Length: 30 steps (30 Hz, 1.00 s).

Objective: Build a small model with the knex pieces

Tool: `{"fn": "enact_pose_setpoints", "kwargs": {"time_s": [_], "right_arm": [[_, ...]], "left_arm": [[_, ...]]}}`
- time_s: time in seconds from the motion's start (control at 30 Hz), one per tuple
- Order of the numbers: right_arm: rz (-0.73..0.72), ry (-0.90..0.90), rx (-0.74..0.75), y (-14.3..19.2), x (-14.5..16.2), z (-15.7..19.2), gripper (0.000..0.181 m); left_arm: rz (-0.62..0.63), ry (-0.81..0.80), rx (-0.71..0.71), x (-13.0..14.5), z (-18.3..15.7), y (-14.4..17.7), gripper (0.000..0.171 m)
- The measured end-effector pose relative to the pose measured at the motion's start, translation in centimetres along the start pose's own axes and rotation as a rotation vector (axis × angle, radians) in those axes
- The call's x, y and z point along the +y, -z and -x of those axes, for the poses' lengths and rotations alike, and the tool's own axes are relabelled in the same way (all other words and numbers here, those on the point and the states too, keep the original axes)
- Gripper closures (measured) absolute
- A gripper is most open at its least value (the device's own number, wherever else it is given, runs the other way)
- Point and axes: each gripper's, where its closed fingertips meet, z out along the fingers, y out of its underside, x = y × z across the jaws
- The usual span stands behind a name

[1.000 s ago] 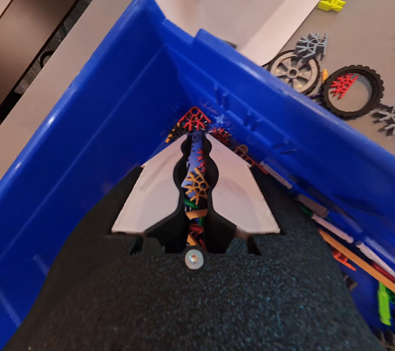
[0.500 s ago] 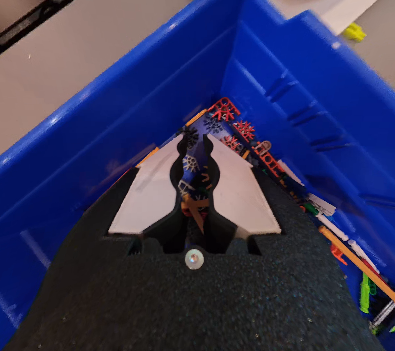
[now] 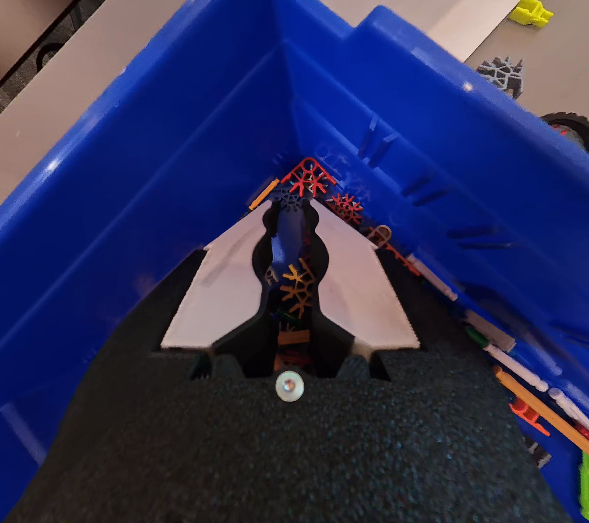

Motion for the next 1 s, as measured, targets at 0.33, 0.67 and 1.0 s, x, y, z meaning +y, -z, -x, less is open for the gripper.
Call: {"fn": "enact_pose_setpoints", "kwargs": {"time_s": [0.33,0.67,1.0], "right_arm": [[0.001,0.003,0.002,0.0,0.0,0.0,0.097],[0.000,0.001,0.000,0.0,0.0,0.0,0.097],[0.000,-0.001,-0.002,0.0,0.0,0.0,0.097]], "left_arm": [[0.007,-0.015,-0.012,0.2,0.3,0.2,0.158],[-0.068,-0.009,-0.044,-1.4,1.2,3.7,0.159],[-0.197,-0.162,-0.012,-5.4,-3.2,10.4,0.160]]}}
